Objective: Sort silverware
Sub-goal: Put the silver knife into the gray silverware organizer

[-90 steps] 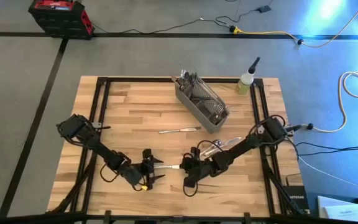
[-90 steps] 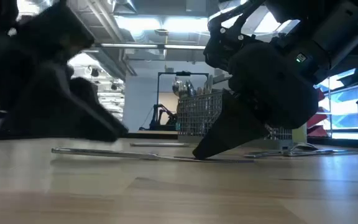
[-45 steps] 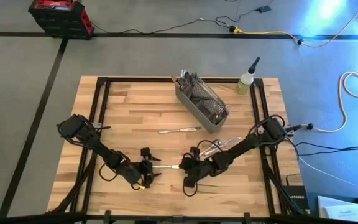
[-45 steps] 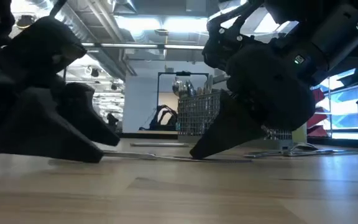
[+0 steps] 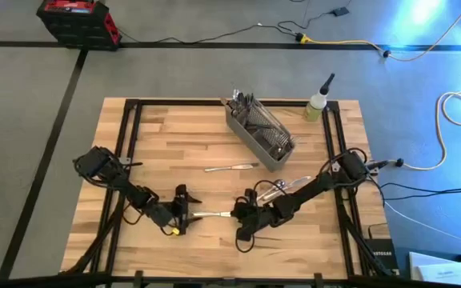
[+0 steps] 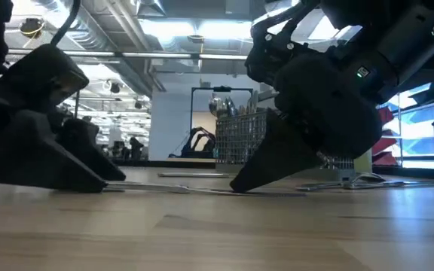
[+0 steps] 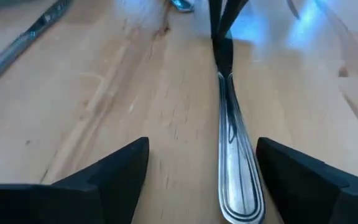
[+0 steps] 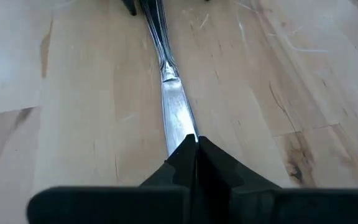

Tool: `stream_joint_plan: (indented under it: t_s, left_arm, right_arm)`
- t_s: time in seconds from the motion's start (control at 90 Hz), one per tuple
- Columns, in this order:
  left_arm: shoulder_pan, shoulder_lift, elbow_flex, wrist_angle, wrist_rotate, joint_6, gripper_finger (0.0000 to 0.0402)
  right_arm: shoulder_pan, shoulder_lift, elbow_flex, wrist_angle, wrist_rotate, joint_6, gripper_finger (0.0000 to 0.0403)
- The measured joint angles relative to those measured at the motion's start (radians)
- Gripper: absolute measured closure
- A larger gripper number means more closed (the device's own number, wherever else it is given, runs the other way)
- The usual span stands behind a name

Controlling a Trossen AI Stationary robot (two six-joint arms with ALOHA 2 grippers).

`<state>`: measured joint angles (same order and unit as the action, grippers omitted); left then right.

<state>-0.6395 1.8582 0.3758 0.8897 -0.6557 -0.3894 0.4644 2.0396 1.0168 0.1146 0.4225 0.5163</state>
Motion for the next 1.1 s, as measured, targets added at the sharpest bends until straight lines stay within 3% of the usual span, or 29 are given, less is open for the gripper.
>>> stream_joint_plan:
  t_s: [0.333,0.7,1.1]
  left_arm:
    - [0.0,0.05,0.014,0.072,-0.001,0.038,0.012]
    - [-0.008,0.128,0.014,0.223,0.004,0.082,0.0165]
    - [-0.008,0.129,0.015,0.221,0.005,0.072,0.0167]
  right_arm:
    - [0.0,0.0,0.0,0.007,0.006,-0.001,0.0403]
    - [0.0,0.001,0.0,0.009,0.009,-0.002,0.0403]
    - [0.0,0.001,0.0,0.011,0.011,-0.002,0.0403]
